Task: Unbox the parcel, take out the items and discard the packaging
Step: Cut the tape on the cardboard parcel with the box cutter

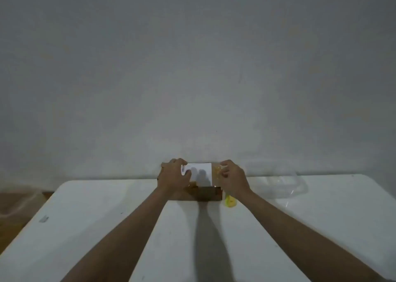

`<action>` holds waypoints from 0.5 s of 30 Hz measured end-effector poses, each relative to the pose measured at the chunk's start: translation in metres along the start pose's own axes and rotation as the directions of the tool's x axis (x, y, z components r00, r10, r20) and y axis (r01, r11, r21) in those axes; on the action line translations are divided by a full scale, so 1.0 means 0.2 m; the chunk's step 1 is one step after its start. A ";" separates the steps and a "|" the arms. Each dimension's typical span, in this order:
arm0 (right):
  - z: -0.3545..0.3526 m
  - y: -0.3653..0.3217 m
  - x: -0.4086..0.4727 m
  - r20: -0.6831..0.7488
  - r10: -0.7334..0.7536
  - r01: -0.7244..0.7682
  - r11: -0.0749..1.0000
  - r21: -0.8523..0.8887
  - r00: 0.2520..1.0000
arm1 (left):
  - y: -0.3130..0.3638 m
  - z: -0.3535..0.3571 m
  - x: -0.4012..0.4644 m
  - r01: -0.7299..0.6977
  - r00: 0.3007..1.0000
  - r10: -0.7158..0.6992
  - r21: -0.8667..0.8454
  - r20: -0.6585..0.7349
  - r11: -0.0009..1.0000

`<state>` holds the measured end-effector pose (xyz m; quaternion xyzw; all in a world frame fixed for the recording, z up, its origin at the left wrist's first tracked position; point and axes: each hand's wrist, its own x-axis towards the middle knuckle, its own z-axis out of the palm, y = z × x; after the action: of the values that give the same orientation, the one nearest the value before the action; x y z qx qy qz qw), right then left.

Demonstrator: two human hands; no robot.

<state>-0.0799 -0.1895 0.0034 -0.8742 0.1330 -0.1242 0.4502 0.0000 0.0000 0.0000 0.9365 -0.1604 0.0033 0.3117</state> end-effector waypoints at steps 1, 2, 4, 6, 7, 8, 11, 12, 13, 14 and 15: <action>0.03 0.01 0.01 -0.011 0.023 -0.023 0.999 -0.027 1.000 | -0.03 0.01 0.01 -0.018 1.000 0.018 -0.006 -0.021 1.000; 0.05 0.00 0.02 -0.024 0.041 -0.042 0.998 -0.041 0.999 | -0.06 0.01 0.03 -0.041 0.998 0.042 0.017 -0.043 0.999; 0.11 0.02 0.03 -0.025 0.060 -0.062 0.997 -0.055 0.998 | -0.13 0.03 0.04 -0.060 0.996 0.065 0.088 -0.055 0.994; 0.15 0.05 0.04 -0.043 0.083 -0.085 0.995 -0.056 0.996 | -0.18 0.06 0.07 -0.077 0.994 0.086 0.141 -0.062 0.987; 0.16 0.06 0.05 -0.059 0.083 -0.087 0.995 -0.055 0.995 | -0.20 0.07 0.07 -0.090 0.993 0.100 0.145 -0.066 0.985; 0.17 0.06 0.05 -0.071 0.084 -0.089 0.994 -0.061 0.994 | -0.22 0.08 0.07 -0.097 0.992 0.107 0.133 -0.068 0.986; 0.21 0.11 0.08 -0.093 0.068 -0.074 0.996 -0.053 0.993 | -0.25 0.13 0.06 -0.094 0.993 0.104 0.162 -0.057 0.982; 0.22 0.12 0.08 -0.092 0.062 -0.066 0.997 -0.043 0.994 | -0.25 0.14 0.06 -0.085 0.993 0.098 0.169 -0.072 0.982; 0.23 0.14 0.09 -0.093 0.053 -0.055 0.998 -0.020 0.994 | -0.26 0.16 0.06 -0.082 0.991 0.099 0.171 -0.093 0.982; 0.23 0.15 0.09 -0.090 0.046 -0.046 0.999 0.003 0.995 | -0.26 0.16 0.05 -0.087 0.987 0.108 0.173 -0.116 0.981; 0.24 0.16 0.09 -0.088 0.031 -0.029 0.999 0.024 0.996 | -0.26 0.17 0.05 -0.097 0.982 0.123 0.177 -0.142 0.979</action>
<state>-0.0505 -0.1784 -0.0475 -0.8606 0.1646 -0.1572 0.4556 0.0222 0.0158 -0.0565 0.9463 -0.1871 0.1055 0.2418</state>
